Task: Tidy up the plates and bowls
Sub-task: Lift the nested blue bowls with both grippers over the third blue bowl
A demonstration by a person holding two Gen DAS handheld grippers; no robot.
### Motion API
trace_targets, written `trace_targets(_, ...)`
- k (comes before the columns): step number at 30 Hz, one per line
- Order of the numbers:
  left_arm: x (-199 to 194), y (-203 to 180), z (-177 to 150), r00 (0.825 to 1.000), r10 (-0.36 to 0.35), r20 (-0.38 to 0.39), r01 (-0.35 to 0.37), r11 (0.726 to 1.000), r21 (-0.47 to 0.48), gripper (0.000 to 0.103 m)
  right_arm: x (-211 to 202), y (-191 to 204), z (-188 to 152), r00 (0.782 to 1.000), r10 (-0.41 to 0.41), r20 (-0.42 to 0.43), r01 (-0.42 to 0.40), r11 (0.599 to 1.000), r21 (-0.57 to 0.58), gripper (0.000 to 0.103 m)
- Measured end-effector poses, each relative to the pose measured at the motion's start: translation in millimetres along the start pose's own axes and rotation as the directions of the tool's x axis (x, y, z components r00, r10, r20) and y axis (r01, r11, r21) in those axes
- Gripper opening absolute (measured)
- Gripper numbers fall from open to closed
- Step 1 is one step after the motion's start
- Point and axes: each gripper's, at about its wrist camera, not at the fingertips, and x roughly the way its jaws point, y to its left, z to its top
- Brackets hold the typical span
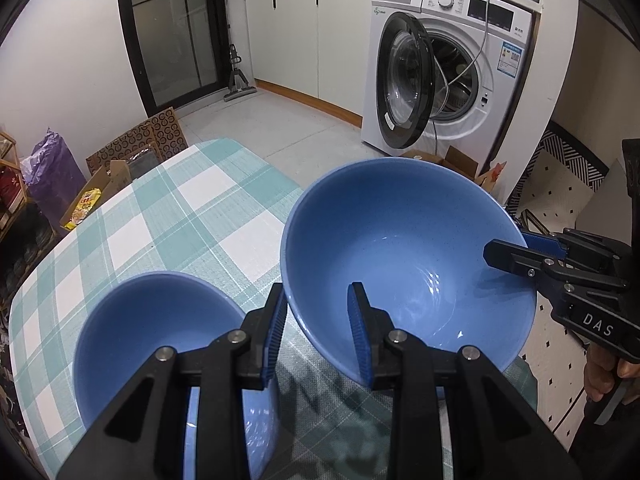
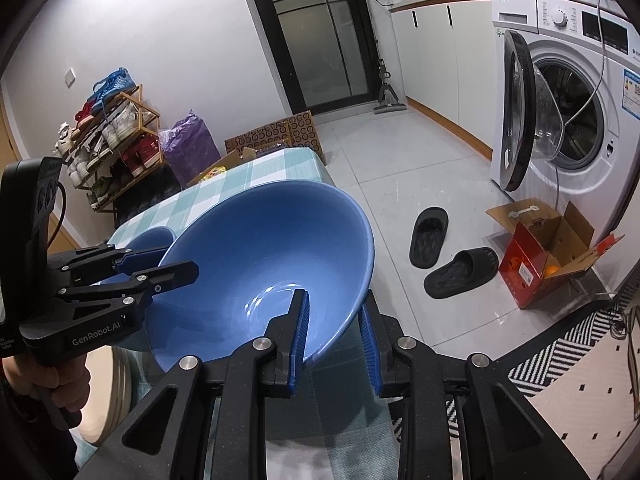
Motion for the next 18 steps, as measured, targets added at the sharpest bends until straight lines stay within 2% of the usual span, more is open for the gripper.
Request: trace_targets(18,-25,10,3,0.998,0.013,0.066,-0.011,0.999,-0.032,0.029,-27,18,6,0.994,0.026,0.11,-0.028,1.0,0.01,0.026)
